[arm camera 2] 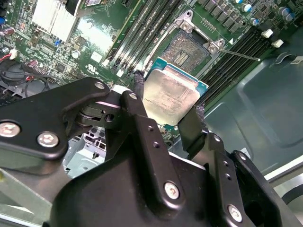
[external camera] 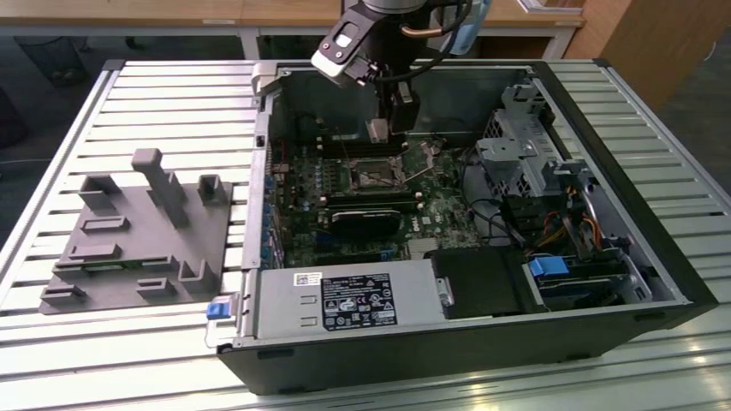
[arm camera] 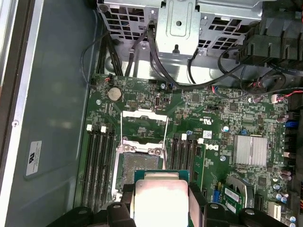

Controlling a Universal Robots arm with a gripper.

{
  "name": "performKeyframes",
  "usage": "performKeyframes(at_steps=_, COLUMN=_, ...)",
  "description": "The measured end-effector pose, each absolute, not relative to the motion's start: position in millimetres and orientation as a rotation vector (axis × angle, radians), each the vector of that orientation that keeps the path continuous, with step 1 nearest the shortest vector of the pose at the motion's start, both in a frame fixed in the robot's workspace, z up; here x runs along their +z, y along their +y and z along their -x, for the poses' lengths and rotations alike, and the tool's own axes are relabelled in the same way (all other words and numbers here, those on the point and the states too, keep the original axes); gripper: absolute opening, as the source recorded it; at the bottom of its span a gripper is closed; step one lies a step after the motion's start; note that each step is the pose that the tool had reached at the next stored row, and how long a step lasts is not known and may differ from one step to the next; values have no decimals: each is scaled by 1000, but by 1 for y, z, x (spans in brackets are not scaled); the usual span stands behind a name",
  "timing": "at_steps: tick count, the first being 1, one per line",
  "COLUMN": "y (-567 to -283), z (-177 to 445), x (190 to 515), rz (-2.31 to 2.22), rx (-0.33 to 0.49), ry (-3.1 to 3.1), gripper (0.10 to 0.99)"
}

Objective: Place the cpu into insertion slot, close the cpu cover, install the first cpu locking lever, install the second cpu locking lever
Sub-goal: 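Place the cpu into insertion slot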

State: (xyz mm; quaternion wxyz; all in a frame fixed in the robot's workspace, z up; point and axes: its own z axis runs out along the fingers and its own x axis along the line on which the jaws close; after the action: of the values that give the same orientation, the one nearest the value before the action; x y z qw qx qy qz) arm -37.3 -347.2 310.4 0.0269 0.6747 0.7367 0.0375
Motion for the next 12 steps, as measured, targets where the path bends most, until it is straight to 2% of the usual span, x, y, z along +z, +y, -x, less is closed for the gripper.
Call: performKeyframes(at_steps=12, y=-347, z=37, x=307, rz=-2084, rx=116, ry=2275, gripper=537)
